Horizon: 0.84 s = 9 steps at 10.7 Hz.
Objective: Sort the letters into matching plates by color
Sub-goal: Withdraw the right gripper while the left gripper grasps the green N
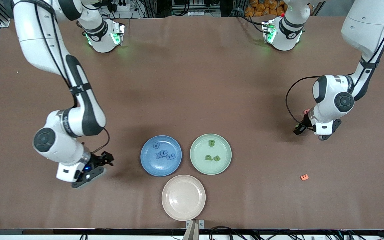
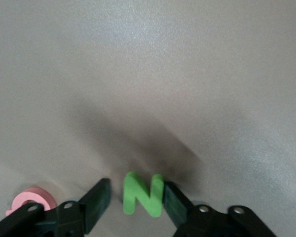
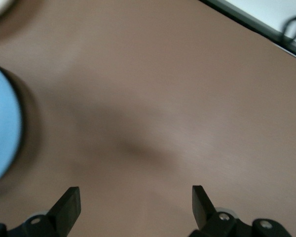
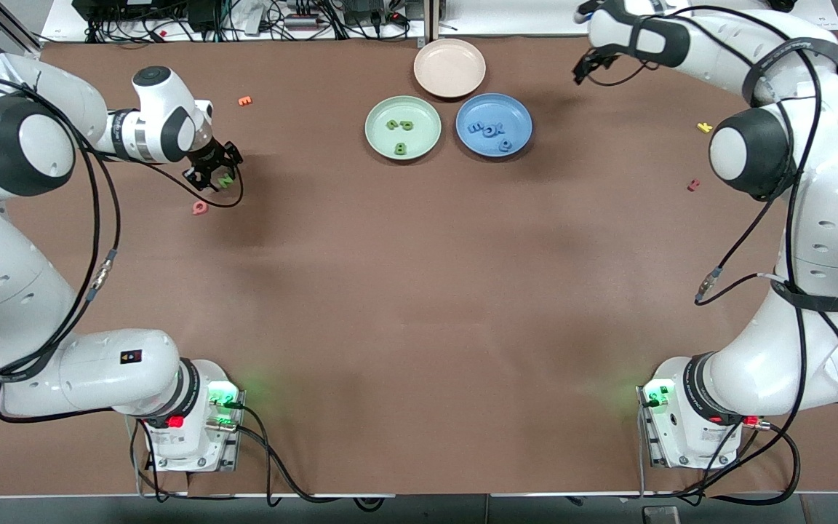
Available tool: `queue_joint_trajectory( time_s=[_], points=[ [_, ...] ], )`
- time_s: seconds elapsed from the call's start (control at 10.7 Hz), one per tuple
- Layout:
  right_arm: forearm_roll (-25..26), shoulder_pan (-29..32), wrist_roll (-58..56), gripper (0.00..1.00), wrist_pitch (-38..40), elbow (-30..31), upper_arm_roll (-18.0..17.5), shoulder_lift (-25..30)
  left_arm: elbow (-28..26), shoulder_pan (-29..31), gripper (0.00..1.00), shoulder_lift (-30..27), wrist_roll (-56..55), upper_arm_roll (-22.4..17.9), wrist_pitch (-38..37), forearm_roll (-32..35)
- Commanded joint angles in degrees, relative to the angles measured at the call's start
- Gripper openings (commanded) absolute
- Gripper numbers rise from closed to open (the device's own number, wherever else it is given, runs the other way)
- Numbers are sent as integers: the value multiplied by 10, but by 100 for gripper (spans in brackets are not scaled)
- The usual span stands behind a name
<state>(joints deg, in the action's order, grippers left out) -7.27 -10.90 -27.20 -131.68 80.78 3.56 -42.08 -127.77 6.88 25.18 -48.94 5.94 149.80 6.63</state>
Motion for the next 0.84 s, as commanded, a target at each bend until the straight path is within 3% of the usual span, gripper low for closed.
queue_joint_trajectory(
  time_s=[0.0,0.28,0.75],
  points=[
    [2,54,-42,100,6,12,-2,25,1,-7,0,9,-8,-5,7,-10],
    [2,100,-50,100,43,23,0,62,13,-20,0,5,-9,-2,7,-9],
    [7,112,-42,100,206,28,42,168,78,-70,0,11,-30,1,1,-11]
  ],
)
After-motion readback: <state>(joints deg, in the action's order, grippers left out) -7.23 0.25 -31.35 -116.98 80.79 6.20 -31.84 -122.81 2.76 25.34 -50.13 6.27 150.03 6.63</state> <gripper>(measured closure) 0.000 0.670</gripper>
